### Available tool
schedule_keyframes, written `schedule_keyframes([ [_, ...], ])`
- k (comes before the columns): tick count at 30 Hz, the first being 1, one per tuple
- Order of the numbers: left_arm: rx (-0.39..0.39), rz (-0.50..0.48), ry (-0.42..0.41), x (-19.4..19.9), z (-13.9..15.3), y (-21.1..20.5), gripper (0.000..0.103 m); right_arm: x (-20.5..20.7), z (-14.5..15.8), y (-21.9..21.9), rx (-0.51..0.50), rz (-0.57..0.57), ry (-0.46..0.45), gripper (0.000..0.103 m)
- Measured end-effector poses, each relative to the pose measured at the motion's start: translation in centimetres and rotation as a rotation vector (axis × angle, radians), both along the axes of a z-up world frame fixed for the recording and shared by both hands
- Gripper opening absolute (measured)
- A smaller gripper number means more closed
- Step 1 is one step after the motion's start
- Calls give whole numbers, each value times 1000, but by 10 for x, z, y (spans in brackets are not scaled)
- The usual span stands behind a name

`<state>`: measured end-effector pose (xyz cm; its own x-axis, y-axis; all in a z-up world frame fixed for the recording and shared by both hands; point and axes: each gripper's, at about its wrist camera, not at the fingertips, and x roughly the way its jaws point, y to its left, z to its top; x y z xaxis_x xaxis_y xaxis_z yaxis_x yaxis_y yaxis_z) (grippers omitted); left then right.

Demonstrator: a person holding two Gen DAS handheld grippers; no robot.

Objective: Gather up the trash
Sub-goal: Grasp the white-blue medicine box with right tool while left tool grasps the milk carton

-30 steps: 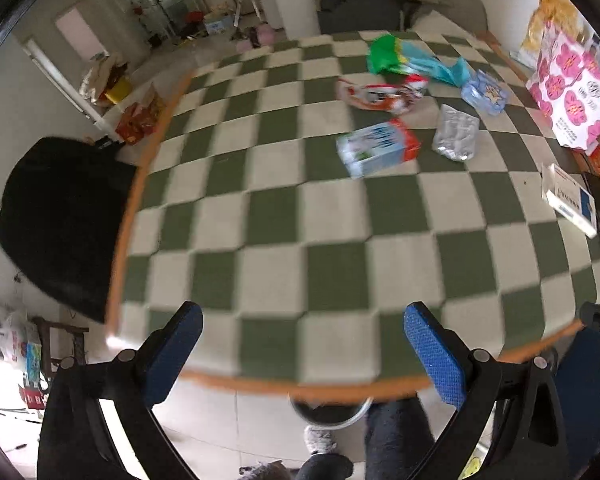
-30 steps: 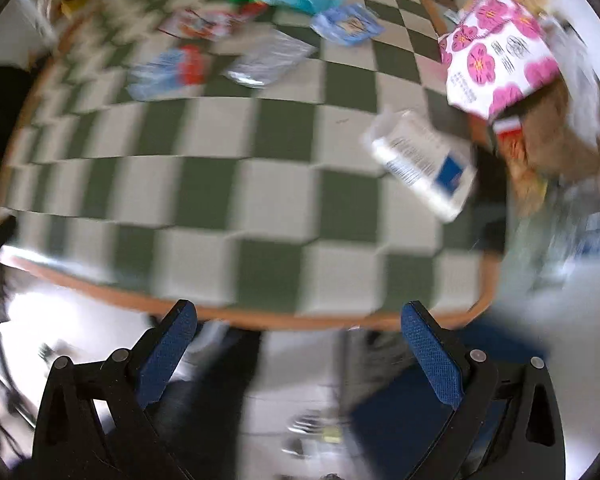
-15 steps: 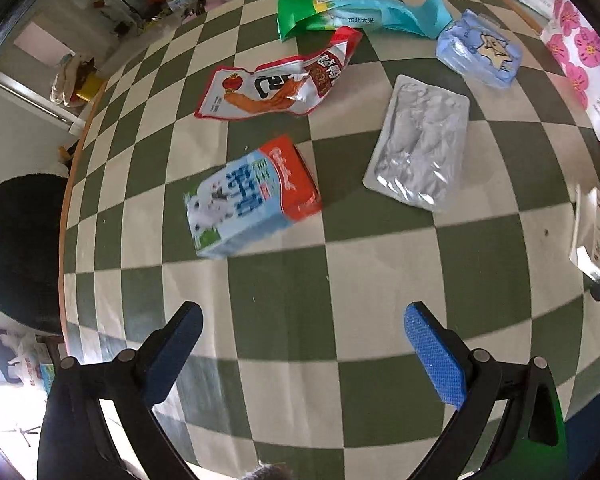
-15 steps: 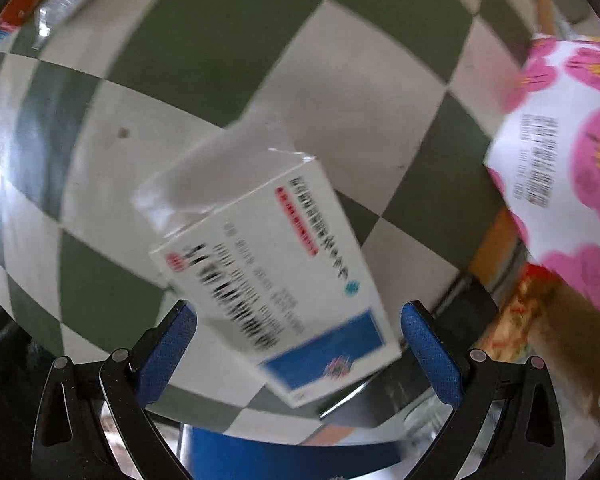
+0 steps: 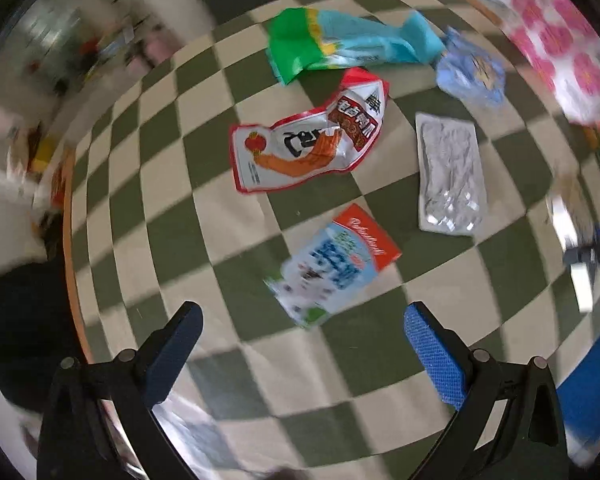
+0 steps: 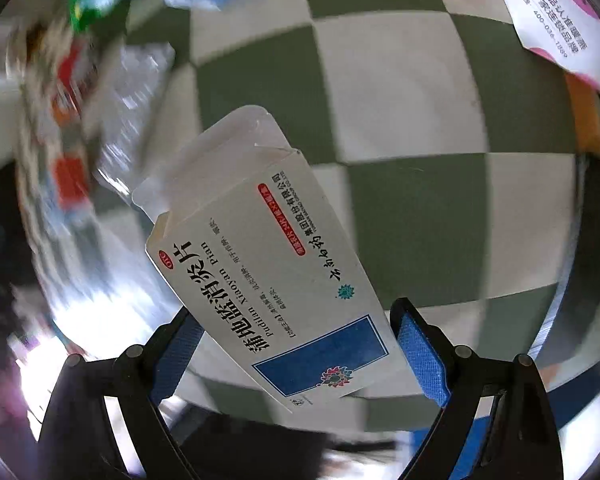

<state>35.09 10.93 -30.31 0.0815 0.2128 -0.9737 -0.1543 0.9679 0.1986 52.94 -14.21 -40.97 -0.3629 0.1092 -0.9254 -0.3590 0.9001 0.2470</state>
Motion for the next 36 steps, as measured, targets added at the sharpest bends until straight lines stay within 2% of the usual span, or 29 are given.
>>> schedule_keyframes([
  [3,-2,-163,80,11,-15,2,103,-5,1,14,-7,-9,-56,96],
  [4,-3,-196,104,14,-20,1,103,-7,1,19,-9,4,-75,100],
  [6,-25,-291,163,21,-35,-4,103,-12,6,31,-24,44,-112,100],
  [8,-16,-355,213,28,-50,-10,102,-18,6,40,-39,95,-131,100],
  [11,-6,-409,245,38,-66,-19,102,-25,5,53,-71,174,-175,100],
  [13,-18,-422,242,43,-71,-25,91,-31,4,60,-89,207,-200,100],
  [15,-65,-380,246,47,-74,-29,56,-31,4,63,-91,204,-226,97],
  [17,-119,-292,223,46,-72,-28,56,-34,9,62,-85,155,-264,84],
  [19,-153,-136,208,40,-69,-22,56,-34,13,56,-79,75,-266,84],
  [20,-192,-12,203,34,-68,-15,56,-35,13,53,-75,26,-238,84],
  [22,-325,270,205,13,-72,-1,56,-37,13,45,-47,-62,-183,85],
  [24,-433,430,182,-4,-79,4,56,-38,9,39,-15,-115,-89,85],
  [25,-448,460,176,-9,-82,3,56,-42,6,39,-3,-116,-67,89],
  [26,-423,463,131,-10,-78,0,57,-43,7,42,5,-98,-68,92],
  [29,-328,430,109,-7,-78,-14,57,-49,7,56,-60,18,-151,93],
  [31,-288,398,91,-4,-77,-28,51,-58,4,69,-102,97,-191,94],
  [33,-241,369,70,-8,-73,-42,48,-68,2,77,-130,126,-240,91],
  [36,-193,359,33,-13,-63,-57,47,-83,8,84,-143,140,-324,76],
])
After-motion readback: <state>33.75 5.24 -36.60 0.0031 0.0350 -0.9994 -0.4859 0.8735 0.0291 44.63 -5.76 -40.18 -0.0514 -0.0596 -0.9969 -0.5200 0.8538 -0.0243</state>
